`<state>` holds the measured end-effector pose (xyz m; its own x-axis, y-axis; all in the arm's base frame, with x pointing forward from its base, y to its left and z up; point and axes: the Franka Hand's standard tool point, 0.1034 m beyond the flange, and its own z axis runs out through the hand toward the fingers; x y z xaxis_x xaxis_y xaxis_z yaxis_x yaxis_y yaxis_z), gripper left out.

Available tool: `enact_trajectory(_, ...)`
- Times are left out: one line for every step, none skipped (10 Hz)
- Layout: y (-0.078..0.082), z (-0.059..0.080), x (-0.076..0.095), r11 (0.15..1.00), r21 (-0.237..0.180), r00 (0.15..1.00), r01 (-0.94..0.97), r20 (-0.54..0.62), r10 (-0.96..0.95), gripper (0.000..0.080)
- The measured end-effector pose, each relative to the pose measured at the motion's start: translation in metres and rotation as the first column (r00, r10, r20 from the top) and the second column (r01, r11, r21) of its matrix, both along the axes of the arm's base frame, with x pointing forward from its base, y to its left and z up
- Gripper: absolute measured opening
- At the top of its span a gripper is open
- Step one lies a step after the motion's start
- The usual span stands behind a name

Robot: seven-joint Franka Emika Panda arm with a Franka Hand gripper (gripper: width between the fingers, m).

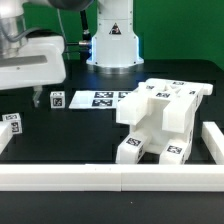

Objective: Assemble chair

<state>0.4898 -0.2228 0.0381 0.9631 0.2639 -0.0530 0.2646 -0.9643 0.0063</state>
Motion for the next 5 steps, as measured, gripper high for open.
enact_trajectory(0.0017, 0.001, 0.0012, 1.0, 0.002, 1.0, -0.001, -0.001, 0.001, 0.0649)
enact_trajectory(0.0013, 0.001, 0.0011, 1.0, 0.002, 1.0, -0.001, -0.001, 0.001, 0.0649)
enact_trajectory(0.0012, 0.0007, 0.0008, 1.0, 0.002, 1.0, 0.0, -0.002, 0.0, 0.0649)
enact_trajectory(0.0003, -0.0003, 0.0009, 1.0, -0.003, 1.0, -0.008, 0.003, 0.008, 0.0649)
enact_trajectory(-0.0021, -0.0049, -0.001, 0.999, -0.021, 1.0, -0.024, 0.014, 0.024, 0.0649)
